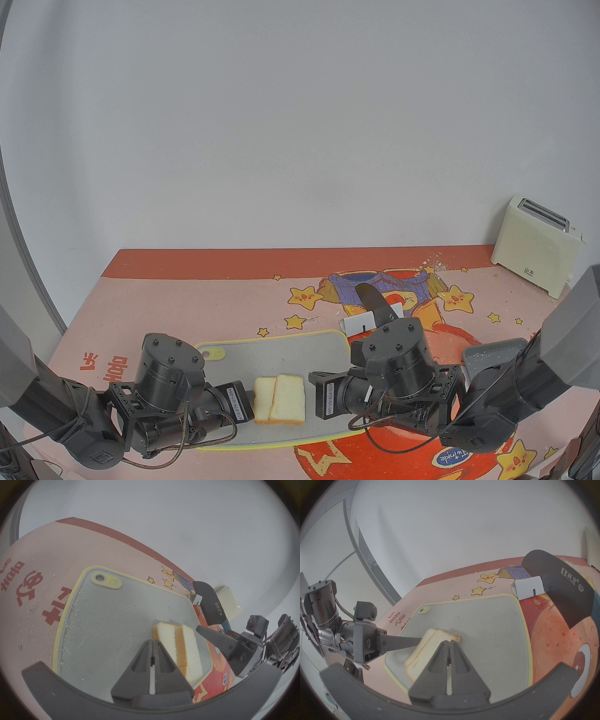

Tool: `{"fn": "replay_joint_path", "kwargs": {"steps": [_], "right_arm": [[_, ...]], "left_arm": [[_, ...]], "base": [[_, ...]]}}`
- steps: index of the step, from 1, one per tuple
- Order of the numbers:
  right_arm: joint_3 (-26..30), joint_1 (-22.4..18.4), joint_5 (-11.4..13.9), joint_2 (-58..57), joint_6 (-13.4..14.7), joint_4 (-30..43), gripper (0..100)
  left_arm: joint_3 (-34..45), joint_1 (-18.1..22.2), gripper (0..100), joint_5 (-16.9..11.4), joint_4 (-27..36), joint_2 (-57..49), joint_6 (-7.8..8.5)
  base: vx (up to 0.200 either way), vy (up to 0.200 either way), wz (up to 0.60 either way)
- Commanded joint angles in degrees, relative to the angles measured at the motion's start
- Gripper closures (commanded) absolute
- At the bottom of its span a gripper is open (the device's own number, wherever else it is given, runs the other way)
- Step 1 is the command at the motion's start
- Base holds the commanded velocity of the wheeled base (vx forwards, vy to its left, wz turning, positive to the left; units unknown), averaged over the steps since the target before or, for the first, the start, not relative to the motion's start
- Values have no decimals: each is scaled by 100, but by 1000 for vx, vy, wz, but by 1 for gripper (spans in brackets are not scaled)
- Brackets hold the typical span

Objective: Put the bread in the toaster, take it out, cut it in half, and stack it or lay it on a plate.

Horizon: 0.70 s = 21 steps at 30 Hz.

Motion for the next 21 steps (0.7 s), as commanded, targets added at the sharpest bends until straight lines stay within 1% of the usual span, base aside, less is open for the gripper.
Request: {"fn": "replay_joint_path", "kwargs": {"steps": [1, 9, 21], "right_arm": [[54, 7, 5, 21, -13, -2, 100], [159, 122, 5, 21, -66, -2, 100], [142, 254, 23, -5, -30, -55, 100]], "left_arm": [[0, 1, 100, 2, -1, 14, -2], [0, 1, 100, 2, -9, 14, -2], [-9, -16, 100, -16, -18, -4, -11]], "base": [[0, 0, 0], [0, 0, 0], [0, 0, 0]]}}
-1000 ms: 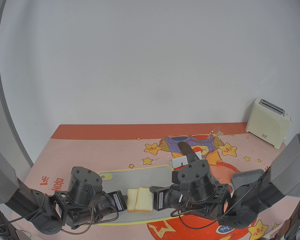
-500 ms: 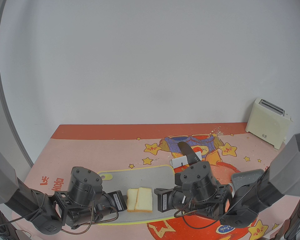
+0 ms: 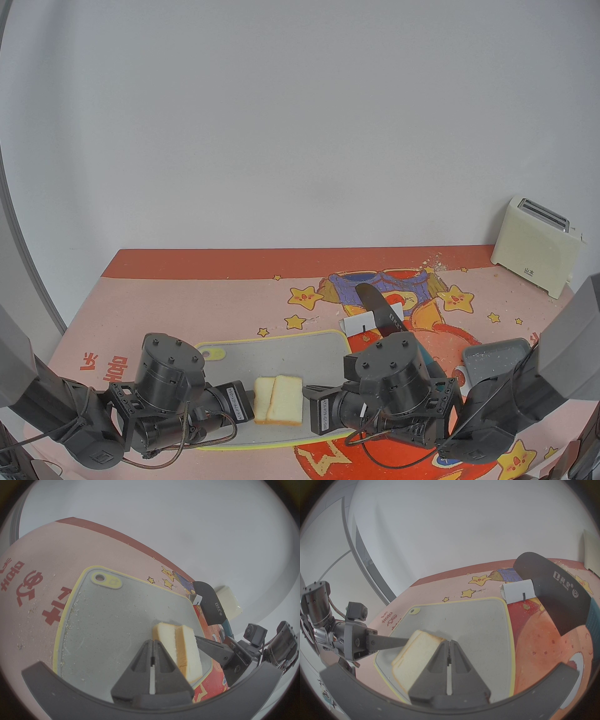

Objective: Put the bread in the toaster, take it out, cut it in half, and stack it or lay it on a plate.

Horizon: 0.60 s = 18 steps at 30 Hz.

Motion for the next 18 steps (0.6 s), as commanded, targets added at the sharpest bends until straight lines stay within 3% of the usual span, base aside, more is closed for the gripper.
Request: {"fn": "replay_joint_path", "kwargs": {"steps": [1, 8, 18], "right_arm": [[-3, 31, 6, -21, 10, -5, 100], [-3, 110, 6, -12, 27, -23, 100], [-21, 66, -3, -21, 36, -23, 100]], "left_arm": [[-9, -19, 100, -7, -12, -4, -5], [52, -151, 100, -209, -30, -21, -13], [52, -107, 100, -174, -30, -30, 4]], "base": [[0, 0, 0], [0, 0, 0], [0, 0, 0]]}}
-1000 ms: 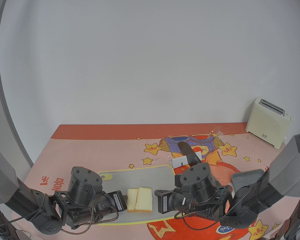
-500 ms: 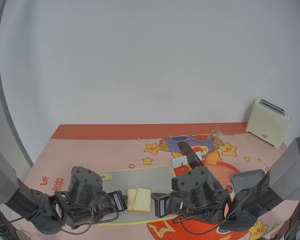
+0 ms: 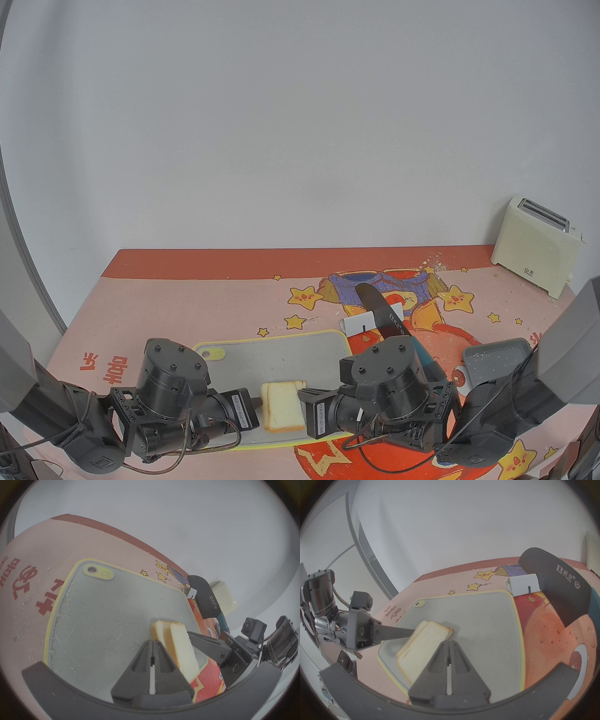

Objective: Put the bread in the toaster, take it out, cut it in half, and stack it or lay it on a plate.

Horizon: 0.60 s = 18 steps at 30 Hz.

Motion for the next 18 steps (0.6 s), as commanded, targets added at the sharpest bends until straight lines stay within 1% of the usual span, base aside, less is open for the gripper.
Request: {"fn": "replay_joint_path", "kwargs": {"steps": [1, 5, 9, 11, 13, 14, 15, 16, 17, 18], "right_arm": [[-8, -51, -11, -41, -4, -2, 100], [10, -95, -11, -58, -22, 16, 100], [19, -104, -19, -94, -30, 33, 100], [28, -113, -11, -217, -30, 59, 100], [36, -113, -11, -375, -30, 77, 100], [36, -122, -11, -428, -30, 103, 100], [45, -148, -11, -454, -30, 139, 100], [45, -148, -11, -454, -30, 139, 100], [54, -210, -11, -489, -30, 297, 100], [54, -227, -11, -498, -22, 323, 100]], "left_arm": [[-8, 53, 100, 32, 11, -17, 18], [-26, 150, 100, 32, 11, -131, 44], [-52, 326, 100, -3, 11, -606, 62], [-35, 449, 100, -12, 11, -940, 185], [-35, 563, 100, -38, 63, -1423, 387], [-26, 633, 100, -82, 98, -1713, 457], [-17, 695, 100, -170, 160, -1924, 501], [-17, 695, 100, -170, 160, -1924, 501], [-52, 932, 100, -592, 661, -2460, 554], [-96, 1090, 100, -785, 1021, -2689, 554]], "base": [[0, 0, 0], [0, 0, 0], [0, 0, 0], [0, 0, 0], [0, 0, 0], [0, 0, 0], [0, 0, 0], [0, 0, 0], [0, 0, 0], [0, 0, 0]]}}
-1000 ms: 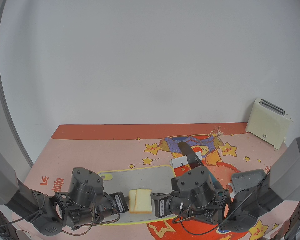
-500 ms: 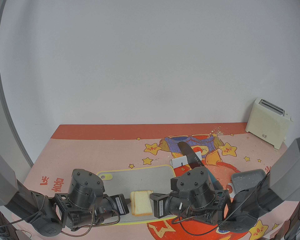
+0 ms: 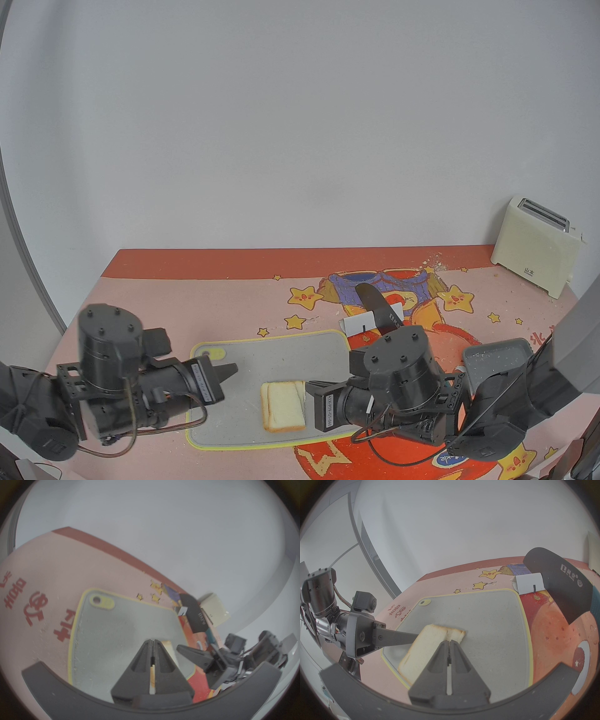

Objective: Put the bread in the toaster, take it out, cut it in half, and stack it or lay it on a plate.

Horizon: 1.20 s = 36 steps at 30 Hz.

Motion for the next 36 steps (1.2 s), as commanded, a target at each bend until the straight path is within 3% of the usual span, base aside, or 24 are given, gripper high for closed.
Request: {"fn": "replay_joint_path", "kwargs": {"steps": [1, 5, 9, 14, 15, 18, 20, 23, 26, 36], "right_arm": [[32, -112, 3, -292, 16, 218, 100], [59, -120, 12, -336, 25, 226, 100], [-20, -138, 20, -266, -19, 279, 100], [23, -156, 12, -196, -28, 376, 100], [23, -173, 12, -178, -28, 376, 100], [15, -244, 20, -196, -28, 376, 100], [-20, -244, 20, -169, -28, 385, 100], [-64, -226, 3, 6, -98, 385, 100], [-56, -217, -6, 130, -115, 341, 100], [-91, -182, 47, 279, -115, 297, 100]], "left_arm": [[-114, 759, 100, -847, 1331, -1783, 215], [-351, 1401, 100, -1726, 2948, -2328, 479], [-281, 1989, 100, -2455, 3141, -2319, 637], [-272, 2596, 100, -3035, 3150, -2135, 708], [-272, 2622, 0, -3088, 3159, -2073, 725], [-272, 2772, 0, -3158, 3141, -1845, 787], [-281, 2956, 0, -3317, 3106, -1423, 989], [-237, 3079, 0, -3607, 3115, -904, 1472], [-184, 3176, 0, -3782, 3115, -650, 1727], [-184, 3150, 0, -3949, 3106, -535, 1718]], "base": [[0, 0, 0], [0, 0, 0], [0, 0, 0], [0, 0, 0], [0, 0, 0], [0, 0, 0], [0, 0, 0], [0, 0, 0], [0, 0, 0], [0, 0, 0]]}}
